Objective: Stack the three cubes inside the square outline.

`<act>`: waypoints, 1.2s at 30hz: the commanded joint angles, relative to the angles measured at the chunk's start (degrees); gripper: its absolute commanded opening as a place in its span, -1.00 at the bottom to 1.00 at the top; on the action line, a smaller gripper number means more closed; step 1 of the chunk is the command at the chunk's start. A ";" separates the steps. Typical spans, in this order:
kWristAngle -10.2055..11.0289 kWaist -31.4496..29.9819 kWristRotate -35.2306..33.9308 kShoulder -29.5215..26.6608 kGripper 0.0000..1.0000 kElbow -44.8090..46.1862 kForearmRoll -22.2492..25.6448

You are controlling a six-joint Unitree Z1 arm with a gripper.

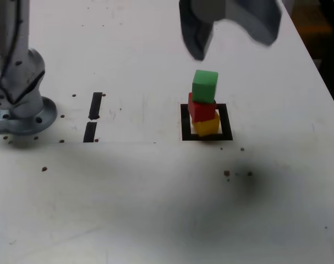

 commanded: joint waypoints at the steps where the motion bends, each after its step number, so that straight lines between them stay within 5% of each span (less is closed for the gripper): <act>1: -0.17 0.50 0.03 0.98 0.89 0.51 0.74; 12: -2.28 1.40 -0.53 3.26 0.85 9.01 0.39; 23: 0.71 1.71 -1.08 4.81 0.63 11.79 -2.94; 36: 0.09 2.54 -1.17 5.32 0.00 13.93 -7.25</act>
